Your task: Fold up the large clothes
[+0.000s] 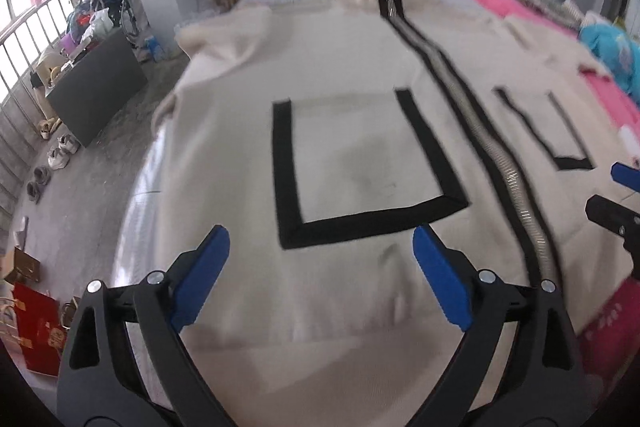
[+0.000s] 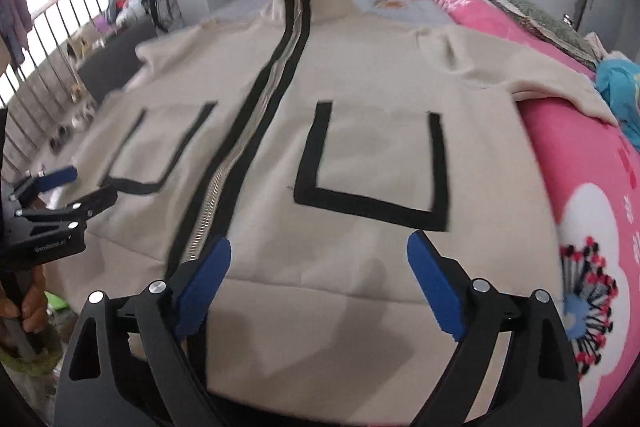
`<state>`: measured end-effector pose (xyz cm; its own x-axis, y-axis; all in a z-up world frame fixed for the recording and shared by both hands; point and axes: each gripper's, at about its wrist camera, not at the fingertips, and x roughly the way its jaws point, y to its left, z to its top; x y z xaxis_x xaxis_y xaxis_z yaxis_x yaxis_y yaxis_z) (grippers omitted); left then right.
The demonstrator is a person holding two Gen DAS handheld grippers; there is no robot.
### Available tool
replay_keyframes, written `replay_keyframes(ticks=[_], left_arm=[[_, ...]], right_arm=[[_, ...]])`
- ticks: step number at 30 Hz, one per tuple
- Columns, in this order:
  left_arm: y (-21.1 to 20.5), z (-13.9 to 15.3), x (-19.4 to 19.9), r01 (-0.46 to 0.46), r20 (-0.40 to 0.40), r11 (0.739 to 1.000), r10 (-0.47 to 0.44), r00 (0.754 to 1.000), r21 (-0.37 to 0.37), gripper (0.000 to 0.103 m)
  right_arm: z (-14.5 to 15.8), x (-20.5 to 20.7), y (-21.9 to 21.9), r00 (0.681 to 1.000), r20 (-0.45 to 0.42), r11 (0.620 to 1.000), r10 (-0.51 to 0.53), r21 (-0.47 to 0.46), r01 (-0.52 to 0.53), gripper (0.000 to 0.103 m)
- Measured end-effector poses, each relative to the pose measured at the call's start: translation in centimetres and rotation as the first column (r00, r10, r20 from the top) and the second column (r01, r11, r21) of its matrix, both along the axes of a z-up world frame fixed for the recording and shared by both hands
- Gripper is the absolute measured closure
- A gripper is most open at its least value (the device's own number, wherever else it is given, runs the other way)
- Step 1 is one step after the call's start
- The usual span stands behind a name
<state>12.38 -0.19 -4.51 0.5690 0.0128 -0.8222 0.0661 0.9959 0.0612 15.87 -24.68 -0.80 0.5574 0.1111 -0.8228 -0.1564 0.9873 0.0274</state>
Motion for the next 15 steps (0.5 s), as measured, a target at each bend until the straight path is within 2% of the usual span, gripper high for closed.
replay_keyframes(ticks=[2, 6, 8, 15], left_arm=[[-0.3, -1.0, 0.7, -0.007, -0.026, 1.0, 0.007, 1.0, 0.022, 0.012], [0.1, -1.3, 0.5, -0.035, -0.006, 0.999, 0.035, 0.999, 0.003, 0.008], [0.3, -1.5, 0.5, -0.044, -0.008, 0.999, 0.044, 0.999, -0.011, 0.007], [0.7, -1.5, 1.0, -0.048, -0.031, 0.998, 0.047, 0.998, -0.032, 0.007]], right_arm=[[-1.1, 0.6, 0.5, 1.0, -0.023, 1.0, 0.008, -0.001, -0.008, 0.015], [-2.9, 1.0, 0.7, 0.999, -0.047, 1.0, 0.002, -0.017, -0.002, 0.012], [-3.1, 1.1, 0.7, 0.999, -0.044, 1.0, -0.003, -0.021, 0.002, 0.007], [-3.4, 1.3, 0.6, 0.999, -0.038, 1.0, -0.006, -0.016, 0.006, 0.006]])
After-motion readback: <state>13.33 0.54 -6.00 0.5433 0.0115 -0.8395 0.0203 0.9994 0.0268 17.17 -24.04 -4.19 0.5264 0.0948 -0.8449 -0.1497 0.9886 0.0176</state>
